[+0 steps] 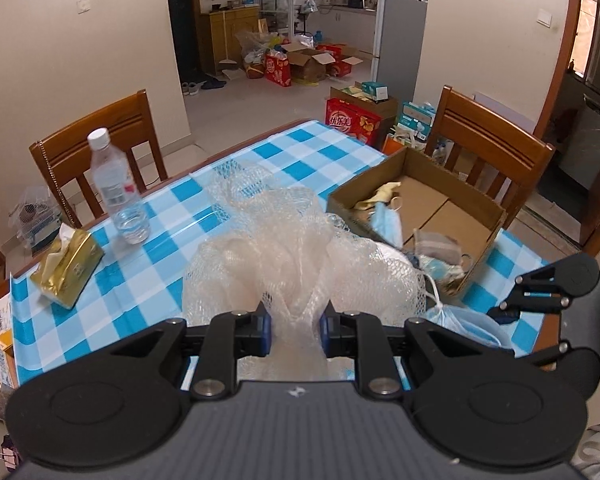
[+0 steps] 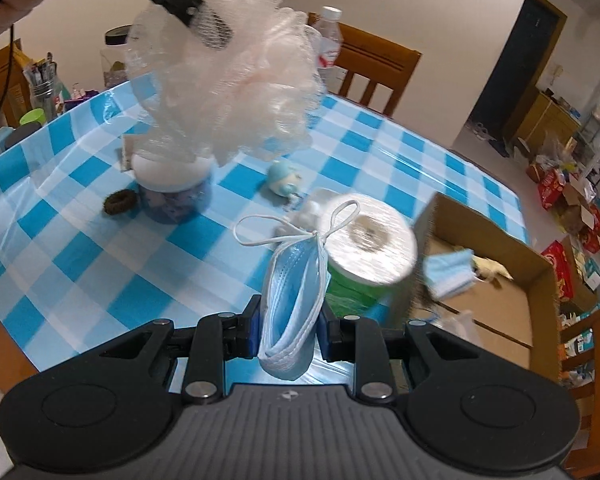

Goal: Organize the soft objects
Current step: 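Lift and carry the bath puff and folded mask in both tools toward the box, then open the right tool over the box while the left tool drops the bath puff in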

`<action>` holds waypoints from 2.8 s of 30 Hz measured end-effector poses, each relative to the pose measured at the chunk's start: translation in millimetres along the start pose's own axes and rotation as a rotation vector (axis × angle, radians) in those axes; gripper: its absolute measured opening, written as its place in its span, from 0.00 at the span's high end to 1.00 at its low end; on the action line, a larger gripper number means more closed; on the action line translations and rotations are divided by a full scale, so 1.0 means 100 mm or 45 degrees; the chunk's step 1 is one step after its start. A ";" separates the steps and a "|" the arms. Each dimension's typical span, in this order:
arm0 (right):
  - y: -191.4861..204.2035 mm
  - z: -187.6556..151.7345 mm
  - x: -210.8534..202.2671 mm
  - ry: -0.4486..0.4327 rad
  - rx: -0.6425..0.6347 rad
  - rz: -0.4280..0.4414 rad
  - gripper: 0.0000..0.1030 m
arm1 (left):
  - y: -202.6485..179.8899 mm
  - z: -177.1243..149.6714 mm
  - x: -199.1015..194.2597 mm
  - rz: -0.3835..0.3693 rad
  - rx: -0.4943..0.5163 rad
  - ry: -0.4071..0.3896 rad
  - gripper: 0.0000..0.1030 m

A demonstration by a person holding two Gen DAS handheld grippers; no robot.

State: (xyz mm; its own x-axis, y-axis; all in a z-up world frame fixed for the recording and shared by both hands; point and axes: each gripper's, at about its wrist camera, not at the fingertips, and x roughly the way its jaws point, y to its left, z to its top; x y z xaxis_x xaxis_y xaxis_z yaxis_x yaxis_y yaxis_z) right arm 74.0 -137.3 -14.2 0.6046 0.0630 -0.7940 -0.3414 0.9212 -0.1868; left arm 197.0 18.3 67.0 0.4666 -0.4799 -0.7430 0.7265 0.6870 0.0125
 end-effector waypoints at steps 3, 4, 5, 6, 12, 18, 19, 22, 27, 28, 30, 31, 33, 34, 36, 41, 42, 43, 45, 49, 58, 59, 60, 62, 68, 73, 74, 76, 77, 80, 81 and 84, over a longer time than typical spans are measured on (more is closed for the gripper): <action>-0.26 -0.10 -0.03 0.000 -0.003 -0.006 0.70 | -0.19 0.08 0.04 0.018 -0.011 -0.003 0.81; -0.35 -0.13 -0.04 -0.001 -0.007 -0.009 0.70 | -0.25 0.11 0.06 0.021 -0.016 -0.003 0.81; -0.44 -0.17 -0.06 -0.003 -0.012 -0.011 0.70 | -0.32 0.14 0.08 0.025 -0.020 -0.001 0.81; -0.55 -0.19 -0.07 -0.008 -0.020 -0.014 0.70 | -0.39 0.18 0.11 0.030 -0.022 0.000 0.81; -1.09 -0.26 -0.06 -0.048 -0.059 -0.034 0.70 | -0.76 0.39 0.25 0.055 -0.043 -0.007 0.81; -1.47 -0.29 0.11 -0.063 -0.099 -0.025 0.70 | -1.01 0.57 0.41 0.080 -0.069 0.002 0.81; -1.50 -0.30 0.15 -0.061 -0.106 -0.023 0.70 | -1.04 0.59 0.42 0.085 -0.072 0.002 0.81; -1.60 -0.33 0.29 -0.060 -0.141 -0.052 0.69 | -1.14 0.67 0.47 0.100 -0.079 0.001 0.81; -1.61 -0.44 0.43 -0.057 -0.188 -0.011 0.30 | -1.26 0.81 0.57 0.116 -0.078 0.003 0.81; -1.60 -0.47 0.43 -0.062 -0.185 0.009 0.25 | -1.28 0.84 0.59 0.117 -0.074 0.006 0.81; -1.60 -0.52 0.41 -0.068 -0.172 0.060 0.18 | -1.32 0.91 0.65 0.115 -0.062 0.008 0.81; -1.61 -0.54 0.40 -0.073 -0.159 0.075 0.15 | -1.34 0.94 0.67 0.114 -0.057 0.009 0.81; -1.63 -0.58 0.36 -0.075 -0.135 0.094 0.13 | -1.39 1.02 0.74 0.107 -0.042 0.010 0.81; -1.65 -0.59 0.34 -0.078 -0.123 0.100 0.11 | -1.41 1.06 0.77 0.102 -0.035 0.010 0.81; -1.69 -0.62 0.30 -0.085 -0.097 0.098 0.08 | -1.47 1.15 0.85 0.088 -0.015 0.007 0.81; -1.84 -0.70 0.19 -0.121 -0.019 0.082 0.04 | -1.62 1.42 1.07 0.038 0.027 -0.008 0.81; -1.88 -0.72 0.17 -0.126 -0.002 0.078 0.04 | -1.65 1.48 1.12 0.025 0.033 -0.009 0.81; -1.91 -0.74 0.16 -0.130 0.013 0.073 0.04 | -1.69 1.53 1.17 0.015 0.038 -0.011 0.81; -1.97 -0.77 0.14 -0.133 0.043 0.069 0.04 | -1.76 1.63 1.29 -0.008 0.049 -0.017 0.81; -2.08 -0.83 0.12 -0.138 0.100 0.053 0.04 | -1.89 1.79 1.56 -0.057 0.071 -0.012 0.81; -2.27 -0.93 0.10 -0.136 0.184 0.017 0.04 | -2.07 1.98 2.21 -0.132 0.052 0.033 0.80; -2.29 -0.94 0.11 -0.134 0.191 0.016 0.04 | -2.08 1.99 2.27 -0.138 0.051 0.043 0.72; -2.30 -0.95 0.11 -0.133 0.199 0.016 0.04 | -2.10 1.98 2.34 -0.136 0.053 0.056 0.63; -2.32 -0.96 0.12 -0.131 0.216 0.013 0.04 | -2.13 1.96 2.46 -0.114 0.048 0.076 0.40; -2.33 -0.96 0.13 -0.128 0.230 0.008 0.01 | -2.10 1.89 2.61 -0.051 0.027 0.084 0.16; -2.31 -0.92 0.16 -0.113 0.237 0.024 0.00 | -2.03 1.82 2.51 -0.028 0.021 0.090 0.09; -2.31 -0.91 0.17 -0.107 0.240 0.025 0.00 | -2.02 1.80 2.47 -0.021 0.023 0.085 0.09; -2.29 -0.90 0.18 -0.098 0.242 0.034 0.00 | -2.00 1.76 2.38 -0.008 0.025 0.079 0.07; -2.27 -0.88 0.19 -0.096 0.242 0.036 0.00 | -1.99 1.74 2.35 -0.002 0.026 0.077 0.06; -2.24 -0.86 0.20 -0.097 0.239 0.043 0.00 | -1.96 1.66 2.20 0.029 0.020 0.064 0.05; -2.23 -0.85 0.19 -0.100 0.242 0.044 0.00 | -1.94 1.63 2.15 0.035 0.014 0.059 0.05; -2.20 -0.84 0.17 -0.108 0.253 0.053 0.00 | -1.90 1.51 1.97 0.061 -0.013 0.035 0.05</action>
State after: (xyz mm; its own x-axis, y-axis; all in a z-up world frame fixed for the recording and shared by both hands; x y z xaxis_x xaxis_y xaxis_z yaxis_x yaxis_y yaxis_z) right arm 98.8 -371.5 -34.9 0.6545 0.1270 -0.7453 -0.2238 0.9742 -0.0306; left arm 226.9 -289.6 18.9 0.4866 -0.4315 -0.7596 0.6986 0.7143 0.0417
